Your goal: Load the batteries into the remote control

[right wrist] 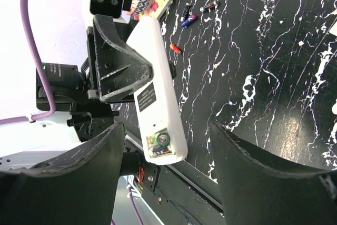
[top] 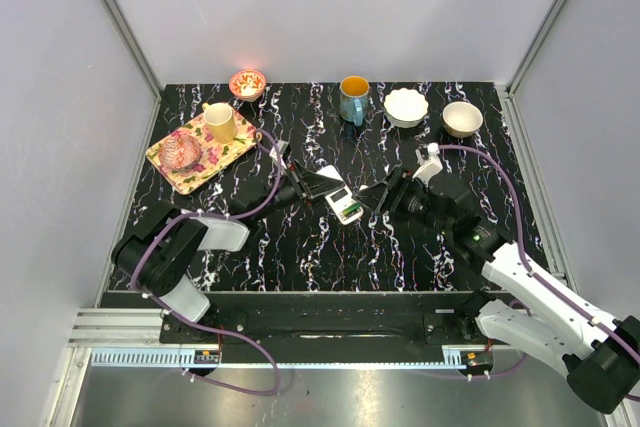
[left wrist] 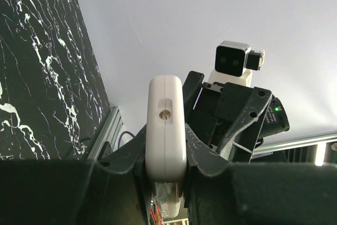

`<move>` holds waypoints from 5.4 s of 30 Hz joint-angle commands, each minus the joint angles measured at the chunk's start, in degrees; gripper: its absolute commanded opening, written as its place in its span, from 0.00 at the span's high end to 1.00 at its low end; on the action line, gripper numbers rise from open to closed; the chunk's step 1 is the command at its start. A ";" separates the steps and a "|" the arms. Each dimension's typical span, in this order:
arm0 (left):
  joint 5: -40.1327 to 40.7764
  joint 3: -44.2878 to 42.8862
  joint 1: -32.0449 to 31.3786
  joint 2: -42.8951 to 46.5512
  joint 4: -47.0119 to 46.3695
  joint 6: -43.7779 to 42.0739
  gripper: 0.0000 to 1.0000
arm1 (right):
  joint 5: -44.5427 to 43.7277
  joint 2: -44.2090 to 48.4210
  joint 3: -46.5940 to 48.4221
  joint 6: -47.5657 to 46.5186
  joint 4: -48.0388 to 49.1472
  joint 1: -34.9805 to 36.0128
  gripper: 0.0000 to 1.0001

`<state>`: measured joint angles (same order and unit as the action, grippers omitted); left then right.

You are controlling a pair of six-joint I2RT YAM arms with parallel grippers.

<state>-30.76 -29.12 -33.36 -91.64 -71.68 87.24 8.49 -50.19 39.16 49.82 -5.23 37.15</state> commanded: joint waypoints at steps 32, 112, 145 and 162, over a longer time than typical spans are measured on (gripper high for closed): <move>2.46 -1.55 0.76 4.01 -23.68 0.03 1.00 | 4.43 -2.28 -1.54 0.98 3.74 -1.55 0.36; 5.89 -2.43 1.37 5.50 -22.01 1.18 1.00 | 9.26 -2.54 -2.07 1.77 1.98 -2.87 0.39; 8.53 -0.41 1.20 9.20 -12.61 -0.23 1.00 | 7.07 -4.91 2.50 -0.87 -0.04 -2.78 0.34; 7.38 1.18 1.20 6.21 -14.28 0.30 1.00 | 4.43 -5.44 4.87 0.98 -0.48 -2.87 0.30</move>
<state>-24.14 -27.79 -32.25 -85.25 -70.41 86.28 14.22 -55.29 40.99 51.03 -4.64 33.98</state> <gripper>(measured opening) 0.256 0.702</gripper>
